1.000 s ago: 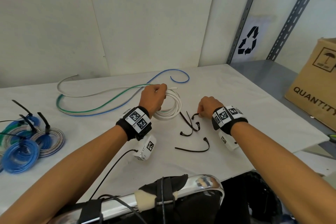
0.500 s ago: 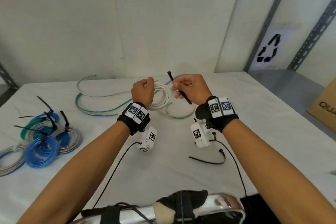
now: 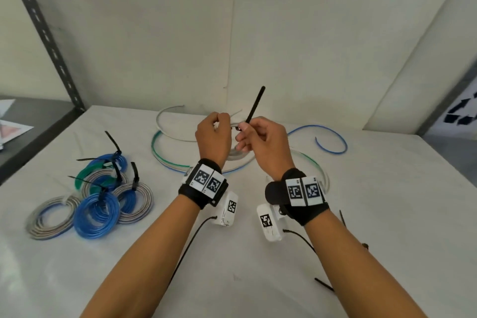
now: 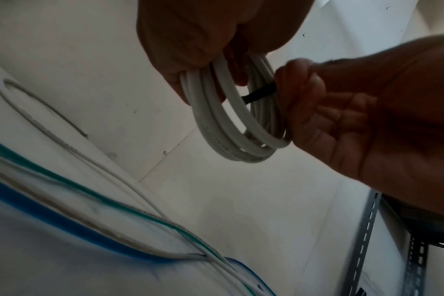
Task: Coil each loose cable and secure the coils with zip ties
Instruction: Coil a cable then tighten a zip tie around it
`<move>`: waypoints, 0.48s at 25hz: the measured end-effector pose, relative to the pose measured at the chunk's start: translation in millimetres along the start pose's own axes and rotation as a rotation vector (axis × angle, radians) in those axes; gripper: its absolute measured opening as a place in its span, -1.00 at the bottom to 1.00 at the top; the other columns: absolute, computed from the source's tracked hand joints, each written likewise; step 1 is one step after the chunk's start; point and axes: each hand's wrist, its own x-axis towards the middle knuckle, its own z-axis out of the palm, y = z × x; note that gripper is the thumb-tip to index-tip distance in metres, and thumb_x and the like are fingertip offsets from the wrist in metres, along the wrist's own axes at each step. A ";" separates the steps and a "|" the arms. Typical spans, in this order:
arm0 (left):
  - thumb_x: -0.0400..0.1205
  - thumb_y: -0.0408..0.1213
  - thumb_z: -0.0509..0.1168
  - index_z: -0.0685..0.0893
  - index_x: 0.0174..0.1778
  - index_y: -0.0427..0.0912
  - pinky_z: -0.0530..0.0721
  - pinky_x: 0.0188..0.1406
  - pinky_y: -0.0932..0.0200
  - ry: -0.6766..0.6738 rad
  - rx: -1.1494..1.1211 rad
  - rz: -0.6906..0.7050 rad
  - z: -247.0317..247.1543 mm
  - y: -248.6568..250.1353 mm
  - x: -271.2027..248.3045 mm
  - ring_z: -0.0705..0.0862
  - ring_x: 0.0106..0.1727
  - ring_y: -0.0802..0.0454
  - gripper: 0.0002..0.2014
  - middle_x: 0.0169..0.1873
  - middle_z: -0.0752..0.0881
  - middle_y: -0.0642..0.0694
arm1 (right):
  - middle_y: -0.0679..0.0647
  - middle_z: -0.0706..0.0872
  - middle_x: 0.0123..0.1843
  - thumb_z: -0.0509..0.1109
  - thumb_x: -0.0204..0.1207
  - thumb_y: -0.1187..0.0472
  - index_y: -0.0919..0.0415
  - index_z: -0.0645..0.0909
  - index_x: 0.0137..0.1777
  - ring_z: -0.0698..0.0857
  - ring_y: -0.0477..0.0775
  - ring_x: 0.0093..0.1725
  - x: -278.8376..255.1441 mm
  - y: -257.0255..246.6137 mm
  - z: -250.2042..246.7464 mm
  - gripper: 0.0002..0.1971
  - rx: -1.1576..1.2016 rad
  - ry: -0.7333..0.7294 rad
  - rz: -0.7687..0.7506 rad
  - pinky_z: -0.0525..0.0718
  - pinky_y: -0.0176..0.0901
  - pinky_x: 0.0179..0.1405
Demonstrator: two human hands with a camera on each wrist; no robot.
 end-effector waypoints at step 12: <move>0.71 -0.22 0.26 0.55 -0.33 -0.17 0.36 -0.49 0.14 -0.231 -0.088 -0.028 8.1 -10.6 28.8 0.39 -0.53 0.04 -0.72 -0.56 0.50 0.03 | 0.02 0.78 -0.26 0.42 0.68 0.27 0.24 0.76 0.13 0.72 0.02 -0.43 10.3 14.5 -2.3 -0.88 -0.155 -0.048 -0.191 0.62 -0.26 -0.37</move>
